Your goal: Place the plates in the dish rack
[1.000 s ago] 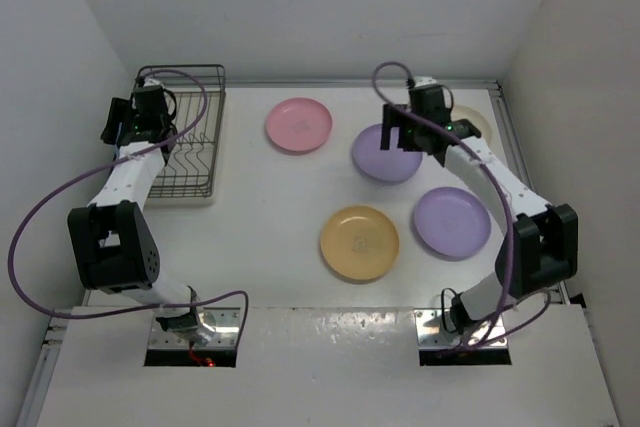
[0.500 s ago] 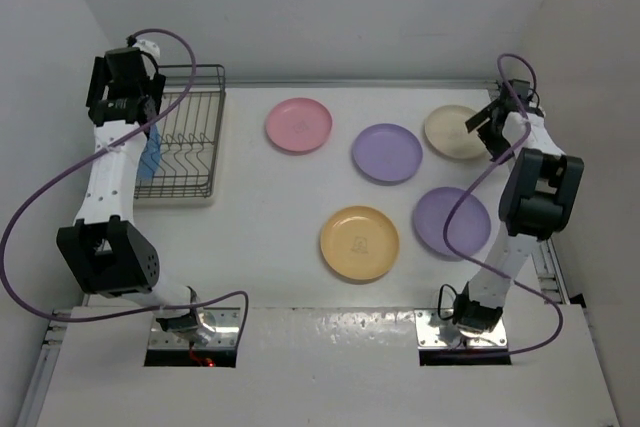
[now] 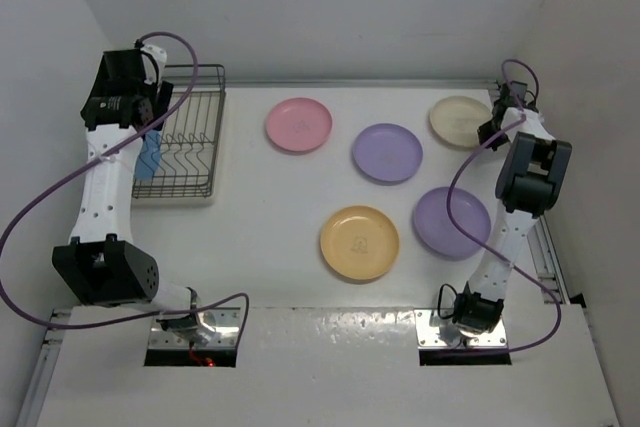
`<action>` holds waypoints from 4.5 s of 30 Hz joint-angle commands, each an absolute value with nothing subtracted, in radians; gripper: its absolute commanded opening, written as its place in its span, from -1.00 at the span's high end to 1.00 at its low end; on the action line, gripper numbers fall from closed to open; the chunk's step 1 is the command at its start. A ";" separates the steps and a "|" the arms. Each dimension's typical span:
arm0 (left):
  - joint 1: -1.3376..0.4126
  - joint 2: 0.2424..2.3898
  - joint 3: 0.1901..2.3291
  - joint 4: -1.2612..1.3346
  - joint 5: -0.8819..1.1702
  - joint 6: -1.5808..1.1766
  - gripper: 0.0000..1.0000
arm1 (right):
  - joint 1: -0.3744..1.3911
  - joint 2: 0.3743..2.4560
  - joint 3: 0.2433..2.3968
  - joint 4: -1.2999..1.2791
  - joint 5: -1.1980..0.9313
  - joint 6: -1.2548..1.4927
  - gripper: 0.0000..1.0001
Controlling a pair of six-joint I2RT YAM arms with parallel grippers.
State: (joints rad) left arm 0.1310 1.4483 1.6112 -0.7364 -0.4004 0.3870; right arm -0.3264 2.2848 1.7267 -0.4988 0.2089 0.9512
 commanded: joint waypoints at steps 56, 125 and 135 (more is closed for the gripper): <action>-0.064 1.600 1.689 -0.871 0.280 0.328 1.00 | 0.568 1.741 1.446 -0.020 -0.272 0.282 -0.65; 0.054 1.476 1.486 -0.421 -0.632 0.166 -0.78 | 0.069 2.035 1.629 -0.692 0.225 0.756 -0.87; 0.011 1.474 1.640 -0.710 -0.157 0.215 -0.78 | 0.032 2.204 1.651 -0.647 0.181 0.749 0.08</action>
State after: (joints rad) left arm 0.0185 1.4975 1.6203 -0.5892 -0.3458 0.2001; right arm 0.0181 2.2223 1.6493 -0.6537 0.1726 0.7429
